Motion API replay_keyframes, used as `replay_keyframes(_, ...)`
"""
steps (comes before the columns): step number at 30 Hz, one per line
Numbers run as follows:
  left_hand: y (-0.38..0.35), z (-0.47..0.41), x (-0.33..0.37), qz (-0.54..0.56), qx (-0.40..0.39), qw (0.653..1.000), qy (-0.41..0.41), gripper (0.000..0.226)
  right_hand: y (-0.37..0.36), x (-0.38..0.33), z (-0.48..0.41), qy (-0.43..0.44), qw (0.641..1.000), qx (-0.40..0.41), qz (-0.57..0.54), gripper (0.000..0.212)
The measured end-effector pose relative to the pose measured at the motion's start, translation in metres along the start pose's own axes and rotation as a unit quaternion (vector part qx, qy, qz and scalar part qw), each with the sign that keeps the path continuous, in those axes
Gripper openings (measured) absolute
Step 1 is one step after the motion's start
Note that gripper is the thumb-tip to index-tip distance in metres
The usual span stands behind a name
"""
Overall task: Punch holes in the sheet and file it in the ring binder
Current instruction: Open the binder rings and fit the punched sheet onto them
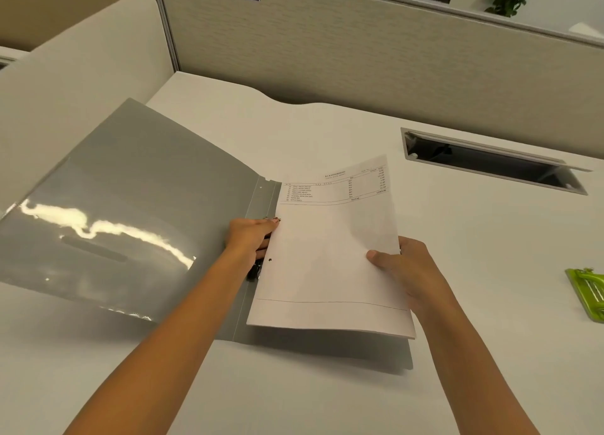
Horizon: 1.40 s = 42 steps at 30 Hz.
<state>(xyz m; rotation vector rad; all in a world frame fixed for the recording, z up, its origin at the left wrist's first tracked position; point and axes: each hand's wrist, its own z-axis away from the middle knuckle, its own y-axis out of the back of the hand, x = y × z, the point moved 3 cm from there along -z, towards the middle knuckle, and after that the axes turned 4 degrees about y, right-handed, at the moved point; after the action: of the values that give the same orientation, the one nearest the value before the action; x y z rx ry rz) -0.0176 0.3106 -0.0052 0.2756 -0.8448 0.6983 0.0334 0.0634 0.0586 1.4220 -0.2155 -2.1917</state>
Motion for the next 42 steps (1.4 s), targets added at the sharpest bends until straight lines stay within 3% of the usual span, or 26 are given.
replay_keyframes(9, 0.010, -0.001, 0.000, -0.052, -0.021, 0.998, -0.030, 0.006, 0.002, 0.000, 0.001, -0.004, 1.000, 0.001, 0.020, 0.036)
replay_keyframes(13, 0.024, 0.008, 0.000, -0.054, 0.023, 0.997, -0.057, 0.011, 0.001, -0.002, 0.001, -0.004, 1.000, -0.001, 0.020, 0.036)
replay_keyframes(18, 0.048, 0.026, 0.000, -0.188, 0.114, 0.966, -0.137, 0.008, -0.001, -0.005, 0.004, 0.001, 1.000, 0.000, 0.031, 0.032)
replay_keyframes(25, 0.063, 0.045, -0.017, -0.134, 0.023, 0.991, -0.011, 0.008, -0.002, -0.006, 0.009, -0.001, 1.000, 0.004, 0.015, 0.035)
replay_keyframes(29, 0.052, 0.060, -0.026, -0.076, -0.038, 0.996, 0.038, 0.021, -0.002, -0.005, 0.010, -0.001, 1.000, 0.009, 0.018, 0.037)
replay_keyframes(33, 0.042, 0.063, -0.036, -0.054, -0.044, 0.996, 0.055, 0.030, -0.003, -0.007, 0.013, 0.000, 1.000, 0.011, 0.017, 0.036)
replay_keyframes(42, 0.033, 0.067, -0.037, 0.024, -0.041, 0.998, 0.040, 0.009, -0.003, -0.011, 0.017, 0.014, 1.000, 0.012, 0.008, 0.034)
